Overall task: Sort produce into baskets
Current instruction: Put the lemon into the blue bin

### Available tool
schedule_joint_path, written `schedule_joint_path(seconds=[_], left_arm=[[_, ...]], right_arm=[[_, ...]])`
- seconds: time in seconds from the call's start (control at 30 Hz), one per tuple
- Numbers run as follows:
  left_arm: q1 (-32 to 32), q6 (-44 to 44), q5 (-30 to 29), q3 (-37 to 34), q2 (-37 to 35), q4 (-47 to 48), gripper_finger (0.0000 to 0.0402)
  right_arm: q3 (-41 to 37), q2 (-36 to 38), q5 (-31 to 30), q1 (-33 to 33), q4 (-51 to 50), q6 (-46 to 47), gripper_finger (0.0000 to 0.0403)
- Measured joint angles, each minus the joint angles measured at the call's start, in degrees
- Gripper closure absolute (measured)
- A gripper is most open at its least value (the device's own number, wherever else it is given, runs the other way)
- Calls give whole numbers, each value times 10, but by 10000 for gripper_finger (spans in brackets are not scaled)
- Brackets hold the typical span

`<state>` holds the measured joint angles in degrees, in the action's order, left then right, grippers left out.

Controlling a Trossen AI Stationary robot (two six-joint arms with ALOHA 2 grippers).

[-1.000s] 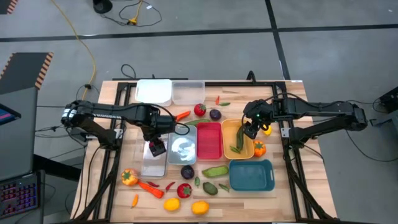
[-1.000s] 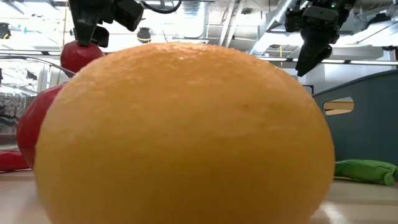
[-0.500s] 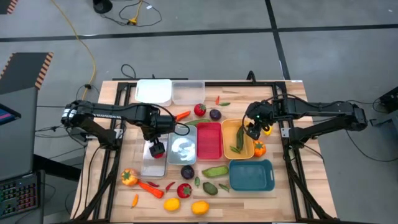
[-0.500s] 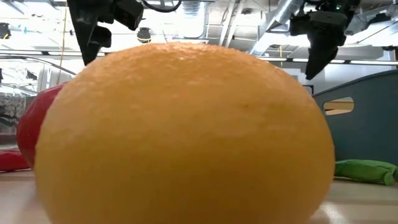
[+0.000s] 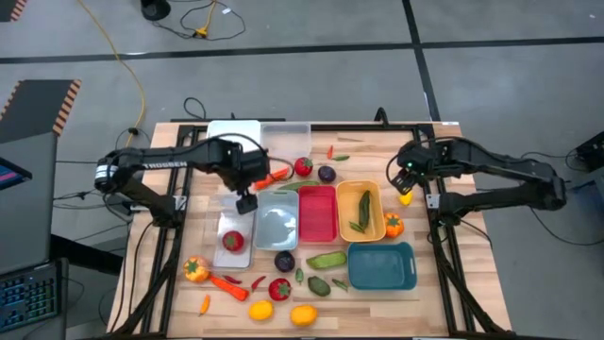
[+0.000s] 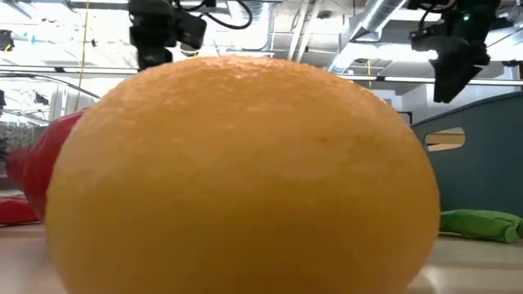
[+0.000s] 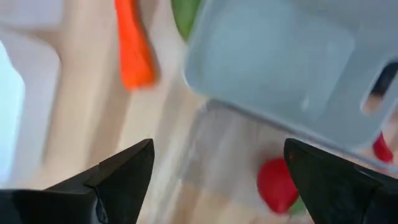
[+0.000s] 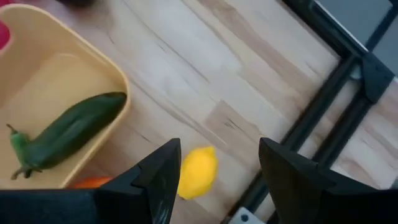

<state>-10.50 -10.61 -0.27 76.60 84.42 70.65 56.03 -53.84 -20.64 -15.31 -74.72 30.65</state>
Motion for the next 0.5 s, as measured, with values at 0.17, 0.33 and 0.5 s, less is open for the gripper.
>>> schedule_joint_path(seconds=[0.17, 0.33, 0.5], left_arm=[[-34, 51, -2, 0, 0, -82, 57], [-48, 76, -5, 0, 0, -140, 57], [-49, 101, -5, 0, 0, -161, 57]], right_arm=[[0, -7, 22, -2, -2, 36, 159], [0, -34, 24, -3, -3, 62, 159], [0, -71, 24, -3, -40, 119, 159]])
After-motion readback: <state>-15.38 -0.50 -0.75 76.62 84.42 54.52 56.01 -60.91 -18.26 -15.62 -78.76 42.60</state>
